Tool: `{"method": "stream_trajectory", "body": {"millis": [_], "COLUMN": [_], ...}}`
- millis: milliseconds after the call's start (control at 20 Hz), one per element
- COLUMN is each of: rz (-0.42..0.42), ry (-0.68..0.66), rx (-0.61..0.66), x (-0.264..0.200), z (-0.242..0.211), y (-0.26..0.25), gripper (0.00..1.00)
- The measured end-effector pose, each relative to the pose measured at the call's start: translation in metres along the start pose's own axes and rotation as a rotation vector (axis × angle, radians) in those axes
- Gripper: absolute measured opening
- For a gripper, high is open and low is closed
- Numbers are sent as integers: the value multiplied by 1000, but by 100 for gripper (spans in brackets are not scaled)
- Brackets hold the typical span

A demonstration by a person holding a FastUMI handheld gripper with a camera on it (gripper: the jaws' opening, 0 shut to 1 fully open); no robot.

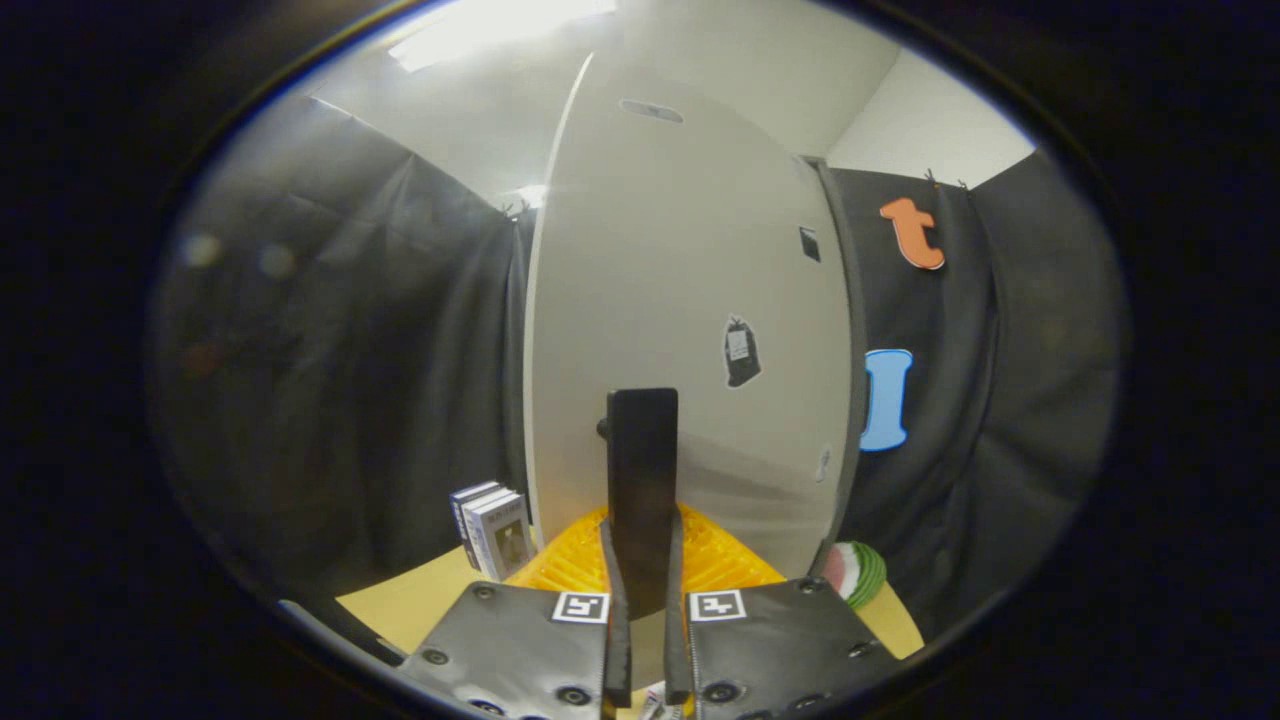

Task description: Open the shoe cabinet door, grab the shoes and put them into the shoe cabinet, then close the shoe cabinet door.

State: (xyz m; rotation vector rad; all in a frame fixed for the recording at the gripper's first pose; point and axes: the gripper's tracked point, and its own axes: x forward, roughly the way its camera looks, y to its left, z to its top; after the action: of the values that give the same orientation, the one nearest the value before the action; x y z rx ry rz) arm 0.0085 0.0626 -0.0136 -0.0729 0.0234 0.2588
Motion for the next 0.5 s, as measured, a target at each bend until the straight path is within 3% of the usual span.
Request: {"method": "stream_trajectory", "body": {"millis": [500], "rz": [-128], "ry": [11], "rx": [-49], "x": [-57], "z": [2], "y": [-98], "gripper": [12]}}
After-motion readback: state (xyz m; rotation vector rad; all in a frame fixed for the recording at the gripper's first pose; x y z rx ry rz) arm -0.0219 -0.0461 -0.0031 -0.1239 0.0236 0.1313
